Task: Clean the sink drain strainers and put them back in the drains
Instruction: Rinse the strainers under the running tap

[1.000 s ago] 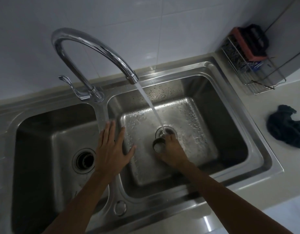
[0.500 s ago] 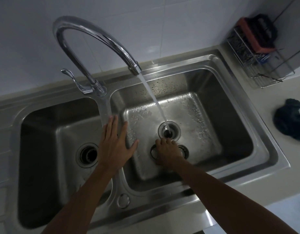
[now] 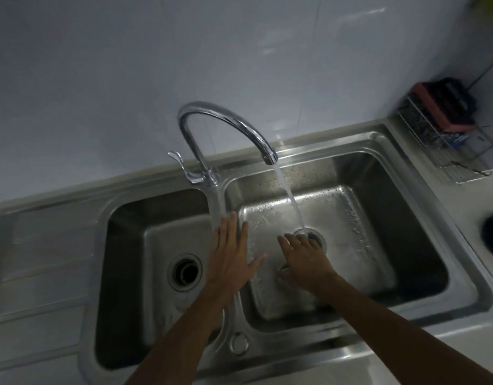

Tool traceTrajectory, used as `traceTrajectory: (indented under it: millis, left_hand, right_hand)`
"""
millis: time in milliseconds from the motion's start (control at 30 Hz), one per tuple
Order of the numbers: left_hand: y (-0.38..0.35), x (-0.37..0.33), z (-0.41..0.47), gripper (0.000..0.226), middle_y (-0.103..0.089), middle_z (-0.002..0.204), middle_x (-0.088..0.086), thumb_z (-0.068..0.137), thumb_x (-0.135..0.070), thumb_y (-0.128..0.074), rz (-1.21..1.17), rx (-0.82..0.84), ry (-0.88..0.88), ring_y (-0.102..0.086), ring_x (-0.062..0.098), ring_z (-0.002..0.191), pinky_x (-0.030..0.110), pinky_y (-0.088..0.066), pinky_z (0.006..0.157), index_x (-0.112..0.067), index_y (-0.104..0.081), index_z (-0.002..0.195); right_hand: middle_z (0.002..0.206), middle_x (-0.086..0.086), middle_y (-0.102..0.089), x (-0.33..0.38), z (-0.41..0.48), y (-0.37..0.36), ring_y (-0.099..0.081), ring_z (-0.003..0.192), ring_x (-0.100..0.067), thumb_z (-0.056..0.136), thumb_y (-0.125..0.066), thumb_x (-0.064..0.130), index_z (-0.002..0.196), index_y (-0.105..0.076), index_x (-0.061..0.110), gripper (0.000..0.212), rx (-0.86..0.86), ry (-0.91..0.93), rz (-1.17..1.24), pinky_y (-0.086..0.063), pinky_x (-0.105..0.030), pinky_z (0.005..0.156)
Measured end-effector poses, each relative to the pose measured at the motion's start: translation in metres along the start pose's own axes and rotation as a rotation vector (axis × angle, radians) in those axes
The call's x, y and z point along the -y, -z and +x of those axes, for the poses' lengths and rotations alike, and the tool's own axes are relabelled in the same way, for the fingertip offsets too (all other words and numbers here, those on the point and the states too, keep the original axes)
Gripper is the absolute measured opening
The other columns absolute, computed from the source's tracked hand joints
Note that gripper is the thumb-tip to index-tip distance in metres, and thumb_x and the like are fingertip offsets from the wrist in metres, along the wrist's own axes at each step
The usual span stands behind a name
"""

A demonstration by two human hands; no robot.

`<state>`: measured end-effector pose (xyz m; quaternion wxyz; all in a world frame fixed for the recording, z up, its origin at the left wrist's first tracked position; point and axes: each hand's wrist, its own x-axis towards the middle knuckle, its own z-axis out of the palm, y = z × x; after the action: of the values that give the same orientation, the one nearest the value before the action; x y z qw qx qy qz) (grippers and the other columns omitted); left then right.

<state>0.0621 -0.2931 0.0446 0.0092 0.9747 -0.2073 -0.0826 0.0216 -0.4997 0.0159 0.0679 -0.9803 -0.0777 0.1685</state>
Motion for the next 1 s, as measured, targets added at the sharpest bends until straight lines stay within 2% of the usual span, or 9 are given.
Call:
traceTrajectory:
  millis: [133,333,400,533,667,733,867,1000]
  left_hand:
    - [0.035,0.017,0.015,0.1,0.015,0.172,0.019,0.095,-0.08,-0.032,-0.021,-0.074,0.034,0.011,0.04,0.159,0.054,-0.007,0.13,-0.015,-0.009,0.167]
    - [0.095,0.062,0.043,0.103,-0.017,0.169,0.027,0.092,-0.075,-0.052,0.016,-0.259,0.131,-0.018,0.044,0.157,0.055,-0.026,0.126,-0.004,-0.026,0.162]
    - [0.108,0.083,0.055,0.103,-0.016,0.169,0.028,0.092,-0.073,-0.055,0.005,-0.296,0.183,-0.017,0.043,0.158,0.053,-0.025,0.127,-0.002,-0.026,0.161]
    - [0.12,0.12,0.089,0.117,-0.008,0.171,0.025,0.086,-0.075,-0.063,-0.08,-0.213,0.288,-0.01,0.04,0.16,0.054,-0.019,0.128,-0.001,-0.015,0.162]
    - [0.116,0.132,0.111,0.124,-0.009,0.172,0.022,0.081,-0.07,-0.074,-0.131,-0.112,0.274,-0.012,0.038,0.159,0.054,-0.023,0.125,0.0,-0.011,0.162]
    - [0.116,0.133,0.115,0.123,-0.013,0.171,0.023,0.081,-0.065,-0.077,-0.139,-0.113,0.283,-0.016,0.038,0.158,0.054,-0.026,0.124,0.001,-0.012,0.161]
    - [0.117,0.131,0.118,0.118,-0.03,0.16,0.025,0.076,-0.057,-0.085,-0.157,-0.138,0.277,-0.036,0.042,0.146,0.054,-0.036,0.116,0.004,-0.023,0.155]
    - [0.118,0.125,0.115,0.118,-0.034,0.156,0.024,0.072,-0.059,-0.087,-0.162,-0.156,0.284,-0.042,0.043,0.139,0.054,-0.04,0.111,0.004,-0.028,0.152]
  right_hand:
    - [0.16,-0.01,-0.032,0.015,0.009,0.037,-0.037,0.142,-0.033,0.088,-0.06,0.062,0.156,-0.022,0.014,0.092,-0.062,0.03,-0.032,-0.036,-0.048,0.114]
    - [0.154,-0.011,-0.039,0.045,0.027,0.081,-0.043,0.137,-0.032,0.087,-0.061,0.063,0.153,-0.026,0.012,0.091,-0.16,0.103,-0.021,-0.041,-0.046,0.11]
    - [0.152,-0.01,-0.041,0.055,0.03,0.088,-0.044,0.137,-0.032,0.088,-0.058,0.063,0.152,-0.029,0.013,0.087,-0.194,0.133,-0.044,-0.041,-0.045,0.109]
    - [0.149,-0.01,-0.045,0.061,0.029,0.095,-0.046,0.134,-0.031,0.089,-0.058,0.062,0.148,-0.032,0.015,0.08,-0.233,0.153,-0.045,-0.044,-0.045,0.108]
    - [0.154,-0.011,-0.041,0.056,0.019,0.095,-0.044,0.137,-0.031,0.091,-0.056,0.062,0.152,-0.029,0.011,0.083,-0.197,0.122,-0.06,-0.041,-0.044,0.11]
    - [0.153,-0.01,-0.041,0.053,0.013,0.094,-0.044,0.136,-0.031,0.092,-0.055,0.062,0.152,-0.028,0.011,0.083,-0.184,0.123,-0.075,-0.041,-0.044,0.109]
    - [0.154,-0.011,-0.04,0.048,0.004,0.097,-0.044,0.136,-0.032,0.093,-0.055,0.061,0.152,-0.026,0.011,0.083,-0.169,0.119,-0.103,-0.041,-0.045,0.11]
    - [0.155,-0.011,-0.038,0.047,-0.002,0.097,-0.044,0.137,-0.032,0.094,-0.054,0.062,0.153,-0.025,0.01,0.084,-0.148,0.104,-0.108,-0.04,-0.046,0.111]
